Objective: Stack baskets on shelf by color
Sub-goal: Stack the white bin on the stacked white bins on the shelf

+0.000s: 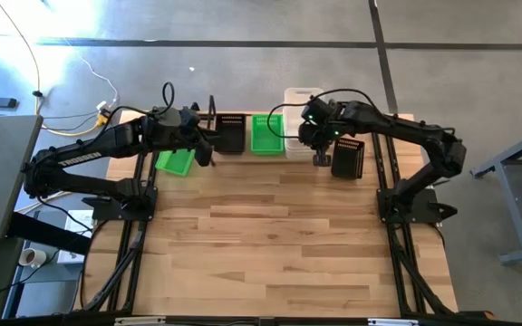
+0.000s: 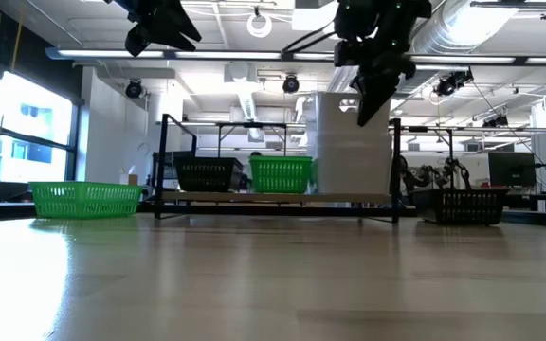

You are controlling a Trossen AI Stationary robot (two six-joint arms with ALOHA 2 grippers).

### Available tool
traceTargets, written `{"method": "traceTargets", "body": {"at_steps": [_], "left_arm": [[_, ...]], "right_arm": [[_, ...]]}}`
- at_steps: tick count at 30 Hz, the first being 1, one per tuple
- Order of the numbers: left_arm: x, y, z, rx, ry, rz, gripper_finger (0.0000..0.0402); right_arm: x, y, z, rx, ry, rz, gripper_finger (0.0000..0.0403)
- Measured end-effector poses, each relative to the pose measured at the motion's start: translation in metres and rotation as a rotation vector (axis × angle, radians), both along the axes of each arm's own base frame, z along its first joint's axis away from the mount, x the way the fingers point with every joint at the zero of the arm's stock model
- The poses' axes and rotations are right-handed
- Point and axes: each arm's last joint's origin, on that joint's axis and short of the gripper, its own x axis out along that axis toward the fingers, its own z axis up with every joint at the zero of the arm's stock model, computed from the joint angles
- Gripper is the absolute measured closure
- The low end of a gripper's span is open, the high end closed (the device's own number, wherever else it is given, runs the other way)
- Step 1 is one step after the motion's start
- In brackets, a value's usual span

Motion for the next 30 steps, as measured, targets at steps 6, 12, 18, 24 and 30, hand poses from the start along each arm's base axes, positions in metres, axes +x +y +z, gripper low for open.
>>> {"method": "traceTargets", "body": {"at_steps": [6,12,18,24,30], "left_arm": [[0.0000,0.0000,0.0000,-0.016,-0.011,0.011,0.0291],[-0.0003,0.0004,0.0000,-0.010,-0.007,0.024,0.0291],[-0.0003,0.0003,-0.0002,-0.011,-0.006,0.024,0.0291],[-0.0004,0.0002,-0.0003,-0.011,-0.004,0.024,0.0291],[-0.0007,0.0001,-0.0009,-0.014,0.002,0.024,0.0291]], "right_arm": [[0.0017,-0.0010,-0.0027,0.005,0.007,-0.008,0.0403],[0.0013,-0.0026,-0.0025,-0.005,0.008,-0.016,0.0403],[0.0012,-0.0030,-0.0025,-0.011,0.009,-0.036,0.0401],[0.0009,-0.0035,-0.0025,-0.018,0.011,-0.073,0.0346],[0.0019,-0.0054,0.0068,-0.067,0.002,-0.090,0.0286]]}}
